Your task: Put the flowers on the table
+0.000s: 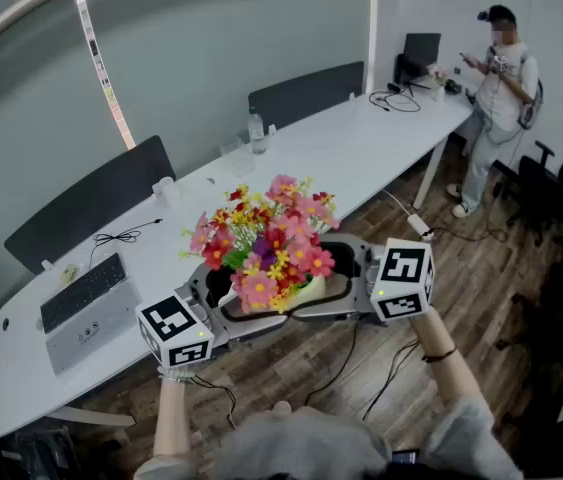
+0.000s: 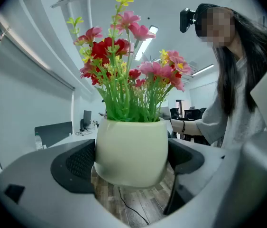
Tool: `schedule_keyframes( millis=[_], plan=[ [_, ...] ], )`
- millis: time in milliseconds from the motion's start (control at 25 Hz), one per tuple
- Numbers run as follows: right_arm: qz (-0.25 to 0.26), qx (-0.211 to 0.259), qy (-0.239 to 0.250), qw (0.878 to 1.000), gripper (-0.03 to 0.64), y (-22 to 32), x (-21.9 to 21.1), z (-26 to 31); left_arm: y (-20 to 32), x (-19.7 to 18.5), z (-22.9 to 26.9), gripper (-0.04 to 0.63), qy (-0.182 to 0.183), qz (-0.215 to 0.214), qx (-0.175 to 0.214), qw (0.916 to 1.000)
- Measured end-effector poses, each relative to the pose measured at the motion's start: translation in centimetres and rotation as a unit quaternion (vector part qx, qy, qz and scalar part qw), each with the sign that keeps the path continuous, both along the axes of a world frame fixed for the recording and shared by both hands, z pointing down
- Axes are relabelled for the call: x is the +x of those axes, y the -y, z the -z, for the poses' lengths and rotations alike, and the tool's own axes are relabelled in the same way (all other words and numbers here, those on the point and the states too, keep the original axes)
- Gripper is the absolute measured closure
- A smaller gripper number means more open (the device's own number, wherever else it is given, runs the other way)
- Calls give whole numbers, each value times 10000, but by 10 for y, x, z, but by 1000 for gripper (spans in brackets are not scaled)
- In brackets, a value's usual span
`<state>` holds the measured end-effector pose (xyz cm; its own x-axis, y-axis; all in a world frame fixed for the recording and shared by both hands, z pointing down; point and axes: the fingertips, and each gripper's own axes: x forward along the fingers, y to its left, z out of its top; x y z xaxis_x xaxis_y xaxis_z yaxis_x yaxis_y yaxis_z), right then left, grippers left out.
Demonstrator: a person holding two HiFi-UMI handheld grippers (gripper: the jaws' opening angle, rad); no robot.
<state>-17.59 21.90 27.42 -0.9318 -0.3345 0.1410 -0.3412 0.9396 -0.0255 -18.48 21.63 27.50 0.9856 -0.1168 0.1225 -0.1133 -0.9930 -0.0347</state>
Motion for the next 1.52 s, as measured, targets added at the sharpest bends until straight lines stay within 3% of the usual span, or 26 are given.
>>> schedule_keyframes(
  millis=[880,1160,1520],
  plan=[
    [102,-154,-3,9998,156,8,16,-21,7,14,-22,132,-190,156,-221,9995],
    [183,-111,-25,9998,157,53,49,-17,52,48,-19,132,-174,201,-146,9995],
    [152,-99,-10,9998,156,127,63,-14,127,62,-15,132,-182,193,-123,9996]
  ],
)
